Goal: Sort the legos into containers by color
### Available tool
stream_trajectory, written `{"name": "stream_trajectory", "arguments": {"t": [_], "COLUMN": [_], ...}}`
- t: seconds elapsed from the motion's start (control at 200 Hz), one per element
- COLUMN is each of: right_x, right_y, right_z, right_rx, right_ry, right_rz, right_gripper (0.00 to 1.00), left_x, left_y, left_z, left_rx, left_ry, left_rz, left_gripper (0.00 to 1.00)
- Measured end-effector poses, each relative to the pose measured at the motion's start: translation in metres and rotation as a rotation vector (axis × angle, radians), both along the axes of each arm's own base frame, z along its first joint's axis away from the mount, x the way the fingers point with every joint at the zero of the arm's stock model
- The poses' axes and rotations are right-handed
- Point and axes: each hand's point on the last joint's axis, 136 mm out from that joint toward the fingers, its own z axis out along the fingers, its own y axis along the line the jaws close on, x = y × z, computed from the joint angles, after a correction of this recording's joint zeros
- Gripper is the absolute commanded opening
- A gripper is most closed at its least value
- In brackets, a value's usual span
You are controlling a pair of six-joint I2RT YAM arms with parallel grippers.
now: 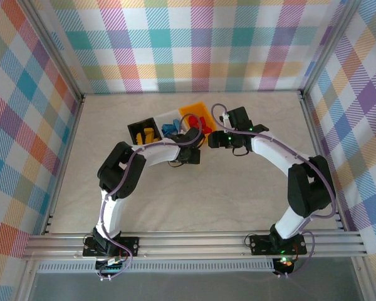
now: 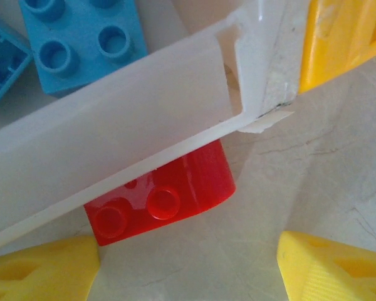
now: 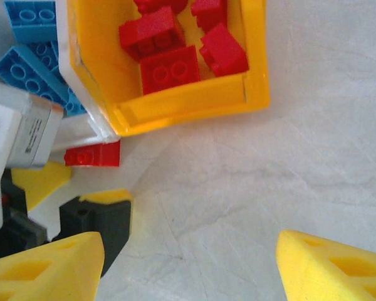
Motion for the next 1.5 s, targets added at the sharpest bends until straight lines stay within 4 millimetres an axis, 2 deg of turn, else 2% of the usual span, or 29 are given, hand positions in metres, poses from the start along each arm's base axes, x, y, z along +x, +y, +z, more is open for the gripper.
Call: {"name": "stream_trajectory", "arguments": {"t": [0.225,0.34,0.58,0.785,0.86,0.955,1.035,1.15,1.24,1.33,1.5], "right_x": [-0.006,-0.011,-0.023,-0.033,-0.035,-0.035,-0.032,-0.030,-0.030,-0.029,-0.018], "right_y": [0.002,0.004,0.014,0.012,0.007,0.001,-0.004,-0.007,-0.007,-0.003,0.019], "right_z": [0.009,0.003,-0.003,-0.016,-0.017,-0.011,-0.007,-0.007,-0.008,-0.011,-0.038], "right_rx": [0.030,0.040,0.085,0.087,0.077,0.074,0.078,0.088,0.104,0.120,0.068], "right_ry": [-0.013,0.006,0.042,0.077,0.073,0.057,0.047,0.055,0.066,0.086,0.138], "right_rz": [0.017,0.029,0.057,0.041,0.023,-0.010,-0.036,-0.062,-0.078,-0.082,-0.075], "right_gripper": [0.72,0.71,0.70,0.71,0.72,0.72,0.72,0.71,0.71,0.71,0.76], "left_x": [0.010,0.021,0.028,0.025,0.023,0.018,0.007,-0.016,-0.039,-0.054,-0.064], "left_y": [-0.002,-0.004,-0.005,-0.015,-0.027,-0.050,-0.072,-0.080,-0.072,-0.051,0.015], "left_z": [0.002,0.002,0.002,0.003,0.004,0.007,0.009,0.012,0.019,0.034,0.087], "left_rx": [0.013,0.002,-0.039,-0.069,-0.088,-0.143,-0.205,-0.254,-0.259,-0.254,-0.212], "left_ry": [-0.050,-0.113,-0.155,-0.137,-0.139,-0.149,-0.153,-0.129,-0.095,-0.086,-0.164], "left_rz": [0.006,0.025,0.041,-0.015,-0.048,-0.099,-0.146,-0.192,-0.211,-0.193,-0.086], "left_gripper": [0.76,0.62,0.62,0.63,0.63,0.63,0.63,0.65,0.66,0.66,0.71]}}
